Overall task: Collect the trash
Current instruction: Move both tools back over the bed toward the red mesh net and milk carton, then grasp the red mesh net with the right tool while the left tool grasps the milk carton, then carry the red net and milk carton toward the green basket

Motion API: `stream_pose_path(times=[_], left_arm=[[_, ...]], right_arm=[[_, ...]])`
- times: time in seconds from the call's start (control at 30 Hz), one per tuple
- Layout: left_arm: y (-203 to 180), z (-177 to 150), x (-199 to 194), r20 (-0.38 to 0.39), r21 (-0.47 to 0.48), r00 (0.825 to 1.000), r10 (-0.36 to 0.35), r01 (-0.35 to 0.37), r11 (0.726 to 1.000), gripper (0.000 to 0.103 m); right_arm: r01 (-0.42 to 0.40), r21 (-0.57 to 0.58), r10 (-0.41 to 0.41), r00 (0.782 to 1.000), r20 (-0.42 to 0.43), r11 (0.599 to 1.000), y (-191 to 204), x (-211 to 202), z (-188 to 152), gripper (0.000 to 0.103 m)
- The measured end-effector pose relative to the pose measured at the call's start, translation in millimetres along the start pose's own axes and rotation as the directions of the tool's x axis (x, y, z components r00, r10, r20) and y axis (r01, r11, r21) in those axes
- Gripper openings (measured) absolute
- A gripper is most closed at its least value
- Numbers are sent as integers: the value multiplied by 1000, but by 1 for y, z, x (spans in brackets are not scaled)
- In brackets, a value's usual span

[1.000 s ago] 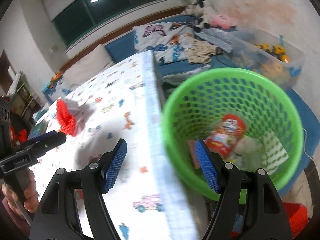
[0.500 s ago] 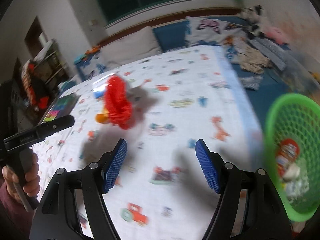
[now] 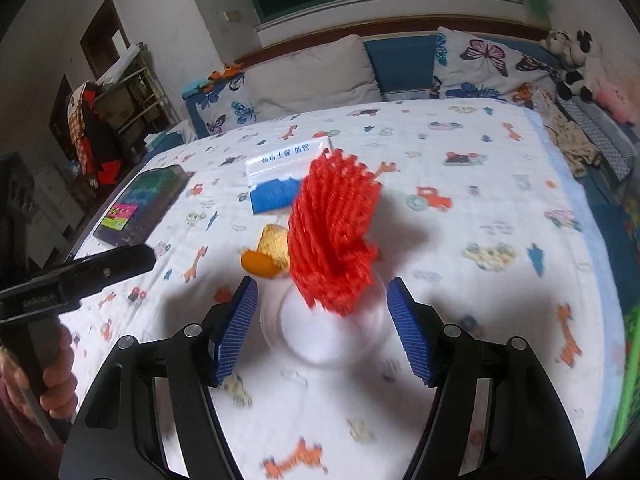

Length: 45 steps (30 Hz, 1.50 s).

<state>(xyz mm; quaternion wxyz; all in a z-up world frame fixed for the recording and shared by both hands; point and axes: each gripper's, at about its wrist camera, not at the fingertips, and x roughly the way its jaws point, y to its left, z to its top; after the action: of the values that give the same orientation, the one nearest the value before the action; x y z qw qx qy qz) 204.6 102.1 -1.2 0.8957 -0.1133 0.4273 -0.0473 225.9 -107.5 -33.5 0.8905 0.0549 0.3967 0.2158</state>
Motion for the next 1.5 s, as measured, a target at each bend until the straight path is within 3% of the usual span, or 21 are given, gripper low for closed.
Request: stream_pose_path(times=[0.23, 0.47, 0.67, 1.13, 1.5], left_arm=[[14, 10, 8, -9, -31, 1000, 4, -4, 999, 80], [16, 23, 14, -17, -51, 1000, -9, 8, 999, 80], [7, 34, 22, -28, -50, 999, -25, 24, 998, 80], [-39, 59, 49, -84, -32, 995, -46, 44, 999, 84], [-97, 68, 95, -172, 62, 983, 59, -49, 997, 88]], right_arm=[[15, -7, -15, 1000, -5, 1000, 5, 27, 16, 62], [40, -21, -41, 999, -23, 999, 4, 38, 18, 41], [39, -19, -39, 999, -14, 999, 0, 26, 12, 32], [57, -12, -56, 998, 33, 998, -16, -19, -9, 30], [83, 34, -85, 995, 55, 996, -47, -52, -26, 30]])
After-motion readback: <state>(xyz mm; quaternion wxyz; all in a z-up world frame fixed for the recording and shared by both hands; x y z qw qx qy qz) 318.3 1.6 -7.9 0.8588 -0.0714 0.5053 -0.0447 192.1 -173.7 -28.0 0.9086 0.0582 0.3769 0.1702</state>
